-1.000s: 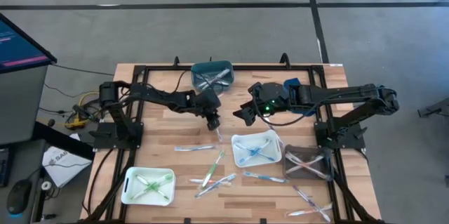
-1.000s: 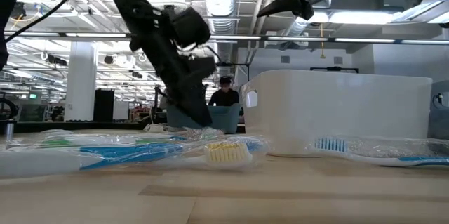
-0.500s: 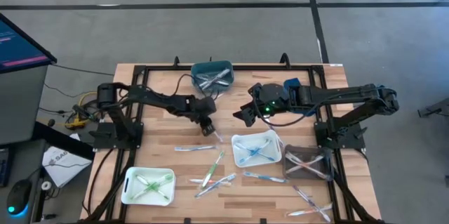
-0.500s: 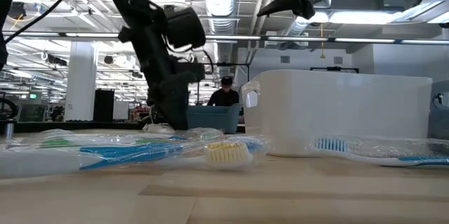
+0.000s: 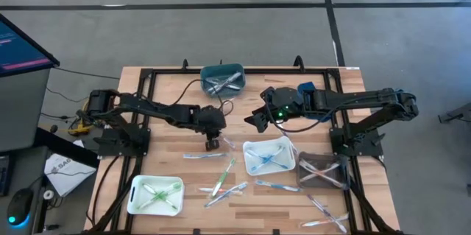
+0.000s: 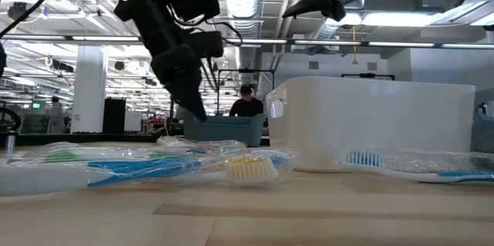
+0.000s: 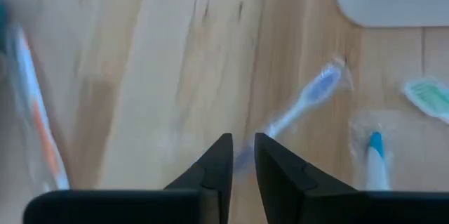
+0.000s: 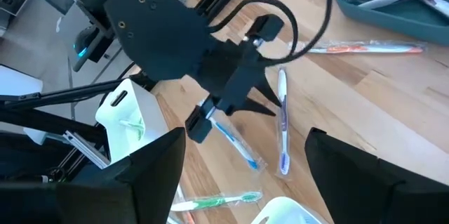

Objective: Pick & Place Toothbrushes
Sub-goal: Put the violet toothbrush into the blue bin

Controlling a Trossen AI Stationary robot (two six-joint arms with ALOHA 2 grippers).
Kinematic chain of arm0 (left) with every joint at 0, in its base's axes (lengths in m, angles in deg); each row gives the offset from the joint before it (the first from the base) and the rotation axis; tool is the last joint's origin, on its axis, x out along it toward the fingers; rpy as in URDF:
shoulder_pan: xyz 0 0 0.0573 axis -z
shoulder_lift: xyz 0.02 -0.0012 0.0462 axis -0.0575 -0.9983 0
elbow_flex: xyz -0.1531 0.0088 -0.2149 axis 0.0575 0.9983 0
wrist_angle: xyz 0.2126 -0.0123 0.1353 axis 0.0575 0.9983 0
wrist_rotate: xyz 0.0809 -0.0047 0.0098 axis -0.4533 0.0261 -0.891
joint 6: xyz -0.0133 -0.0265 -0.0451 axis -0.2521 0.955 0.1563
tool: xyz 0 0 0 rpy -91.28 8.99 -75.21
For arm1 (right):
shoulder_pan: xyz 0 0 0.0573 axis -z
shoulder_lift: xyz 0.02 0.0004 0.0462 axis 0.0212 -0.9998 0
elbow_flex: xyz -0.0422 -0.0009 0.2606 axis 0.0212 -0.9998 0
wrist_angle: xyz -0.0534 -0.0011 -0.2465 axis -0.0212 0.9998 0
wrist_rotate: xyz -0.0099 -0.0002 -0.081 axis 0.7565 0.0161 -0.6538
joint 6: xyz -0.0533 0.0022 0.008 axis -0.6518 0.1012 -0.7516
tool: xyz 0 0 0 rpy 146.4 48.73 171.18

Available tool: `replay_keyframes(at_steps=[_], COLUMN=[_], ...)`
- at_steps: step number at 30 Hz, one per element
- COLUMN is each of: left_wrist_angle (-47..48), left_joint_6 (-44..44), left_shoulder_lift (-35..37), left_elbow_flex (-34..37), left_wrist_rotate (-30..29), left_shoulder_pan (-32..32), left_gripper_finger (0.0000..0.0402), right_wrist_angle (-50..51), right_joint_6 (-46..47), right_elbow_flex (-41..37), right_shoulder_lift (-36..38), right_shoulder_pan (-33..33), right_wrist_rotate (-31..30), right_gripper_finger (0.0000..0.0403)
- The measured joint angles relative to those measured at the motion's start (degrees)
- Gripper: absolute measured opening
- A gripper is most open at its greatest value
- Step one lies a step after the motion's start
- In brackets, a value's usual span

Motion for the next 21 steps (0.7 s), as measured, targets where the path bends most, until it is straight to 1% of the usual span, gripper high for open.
replay_keyframes(at_steps=[3,6,9,12,15,18,21], left_wrist_angle=[-1.1,-1.0,-1.0,-0.8,-0.8,-0.7,-0.7], left_joint_6=[-8.2,-16.7,-18.5,-18.6,-19.7,-19.8,-19.8], left_shoulder_lift=[-1.7,-4.2,-5.9,-6.0,-5.9,-5.9,-5.9], left_elbow_flex=[0.0,0.0,0.0,0.0,0.0,0.0,0.0], left_wrist_rotate=[3.2,6.1,5.6,5.4,5.6,6.1,6.2], left_shoulder_pan=[-0.1,-0.1,-0.1,0.2,0.6,0.9,1.0], left_gripper_finger=[0.0072,0.0104,0.0148,0.0193,0.0229,0.0252,0.0261], right_wrist_angle=[0.0,-0.1,-0.1,-0.1,-0.1,-0.1,-0.1], right_joint_6=[0.0,0.0,0.3,0.3,0.4,0.4,0.4], right_elbow_flex=[0.0,0.0,0.0,0.0,0.0,0.0,0.0], right_shoulder_lift=[0.0,0.0,0.0,0.0,0.0,0.0,0.0], right_shoulder_pan=[0.0,-0.1,-0.4,-0.8,-1.3,-1.5,-1.5], right_wrist_rotate=[0.0,0.0,0.0,0.0,0.0,0.0,0.0], right_gripper_finger=[0.0285,0.0285,0.0285,0.0285,0.0286,0.0286,0.0286])
